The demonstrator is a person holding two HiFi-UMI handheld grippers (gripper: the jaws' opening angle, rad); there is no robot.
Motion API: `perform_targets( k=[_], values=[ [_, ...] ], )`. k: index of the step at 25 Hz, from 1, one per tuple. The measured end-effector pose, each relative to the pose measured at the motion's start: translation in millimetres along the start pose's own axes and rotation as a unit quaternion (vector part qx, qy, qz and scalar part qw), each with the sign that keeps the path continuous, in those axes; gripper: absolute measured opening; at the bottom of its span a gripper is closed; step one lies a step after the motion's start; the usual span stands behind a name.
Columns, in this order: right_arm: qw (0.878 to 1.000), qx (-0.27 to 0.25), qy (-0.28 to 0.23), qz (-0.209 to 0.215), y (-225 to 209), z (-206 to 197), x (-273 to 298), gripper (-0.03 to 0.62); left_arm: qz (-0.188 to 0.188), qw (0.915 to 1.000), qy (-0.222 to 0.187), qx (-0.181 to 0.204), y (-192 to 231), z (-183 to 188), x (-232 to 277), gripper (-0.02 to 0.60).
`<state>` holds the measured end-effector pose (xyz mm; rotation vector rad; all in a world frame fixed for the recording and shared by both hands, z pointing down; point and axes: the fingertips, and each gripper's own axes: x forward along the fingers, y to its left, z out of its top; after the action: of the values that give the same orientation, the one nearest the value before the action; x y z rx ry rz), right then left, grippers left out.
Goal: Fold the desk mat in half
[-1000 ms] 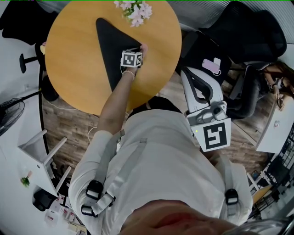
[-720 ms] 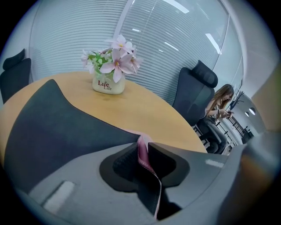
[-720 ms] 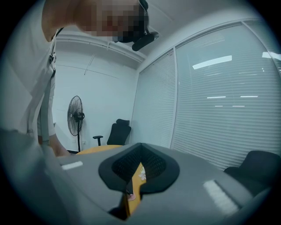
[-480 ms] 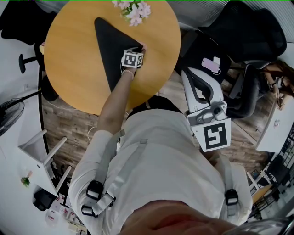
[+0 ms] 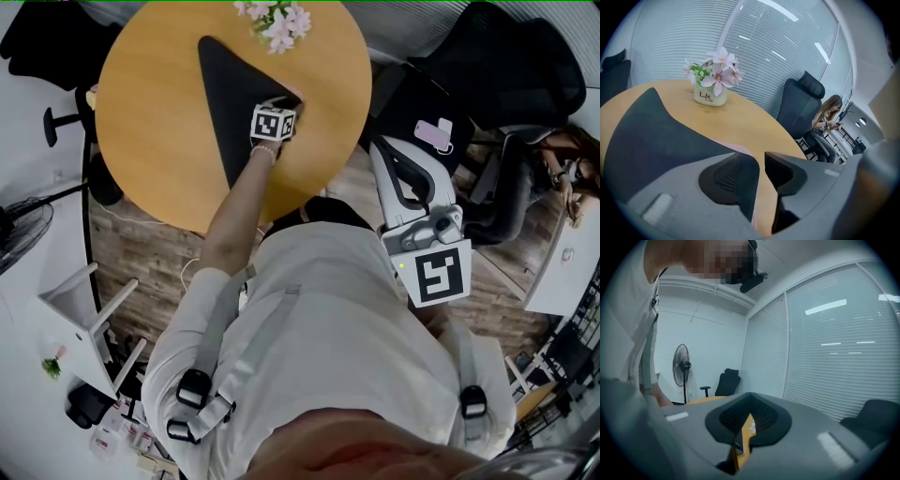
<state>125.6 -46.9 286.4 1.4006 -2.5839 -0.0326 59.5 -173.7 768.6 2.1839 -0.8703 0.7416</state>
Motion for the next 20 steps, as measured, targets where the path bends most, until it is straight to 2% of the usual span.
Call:
perform_targets(
  k=[3, 11, 20],
  values=[
    [1.000, -0.001, -0.004, 0.004, 3, 3, 0, 0.005, 0.001, 0.9998, -0.020, -0.002, -3, 10, -10, 0.166],
    [1.000, -0.006, -0.009, 0.012, 14, 8, 5, 0.005, 0.025, 0.9965, -0.080, 0.003, -1, 38, -66, 0.087],
    [1.000, -0.014, -0.016, 0.022, 28, 14, 12, 0.005, 0.048, 0.9866, -0.153, 0.031, -12, 65, -139, 0.058]
  ],
)
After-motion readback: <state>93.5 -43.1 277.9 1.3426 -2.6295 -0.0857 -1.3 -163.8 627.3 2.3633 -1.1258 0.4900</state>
